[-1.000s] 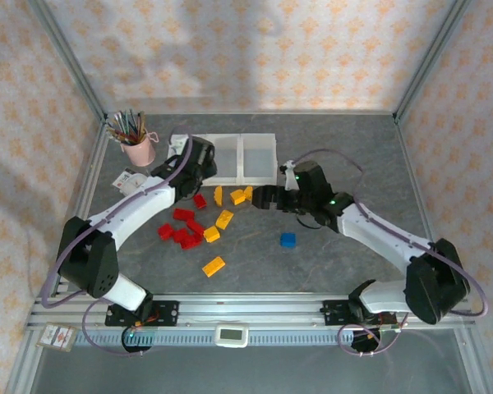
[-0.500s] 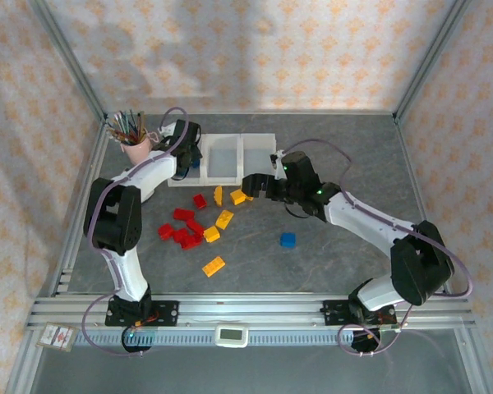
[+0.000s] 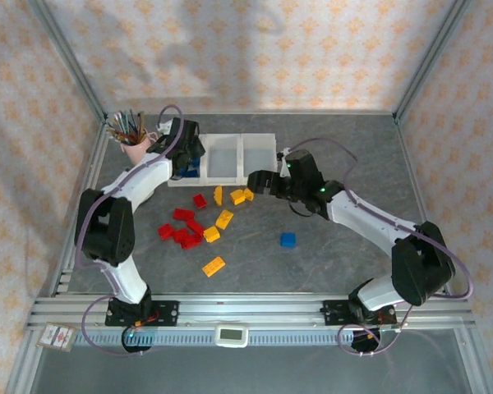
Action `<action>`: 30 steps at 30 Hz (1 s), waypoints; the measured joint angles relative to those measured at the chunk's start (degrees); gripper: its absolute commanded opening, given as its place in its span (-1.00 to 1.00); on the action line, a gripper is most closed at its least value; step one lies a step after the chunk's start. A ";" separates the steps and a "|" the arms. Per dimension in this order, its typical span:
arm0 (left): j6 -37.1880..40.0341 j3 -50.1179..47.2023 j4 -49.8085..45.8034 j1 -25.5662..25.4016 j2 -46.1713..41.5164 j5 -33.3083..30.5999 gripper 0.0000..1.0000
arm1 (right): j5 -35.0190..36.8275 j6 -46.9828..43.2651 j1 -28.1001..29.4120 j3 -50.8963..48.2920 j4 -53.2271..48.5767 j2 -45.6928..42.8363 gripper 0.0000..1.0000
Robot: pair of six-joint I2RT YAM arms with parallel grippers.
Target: Sort the legos into containers by color
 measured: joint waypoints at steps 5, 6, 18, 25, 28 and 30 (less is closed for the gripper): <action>-2.60 -6.10 -0.13 -8.94 -8.41 1.68 0.39 | -0.04 0.59 -3.52 -3.80 -2.12 -5.53 0.99; -3.43 -7.39 -0.15 -11.28 -9.68 1.90 0.39 | -0.07 0.63 -4.20 -4.83 -2.93 -6.97 0.99; -17.40 -15.72 0.44 -36.59 -9.99 6.10 0.51 | 0.28 1.97 -10.78 -15.78 -16.35 -22.29 0.99; -19.93 -10.99 0.33 -43.25 -0.70 6.73 0.61 | 1.31 3.52 -15.54 -20.22 -22.64 -27.47 1.00; -19.96 -7.76 0.28 -44.33 3.26 6.97 0.66 | 1.33 3.89 -18.14 -20.85 -23.89 -27.82 1.00; -19.63 -5.01 0.33 -44.83 6.03 7.08 0.68 | 1.27 4.00 -19.65 -20.92 -24.24 -27.89 1.00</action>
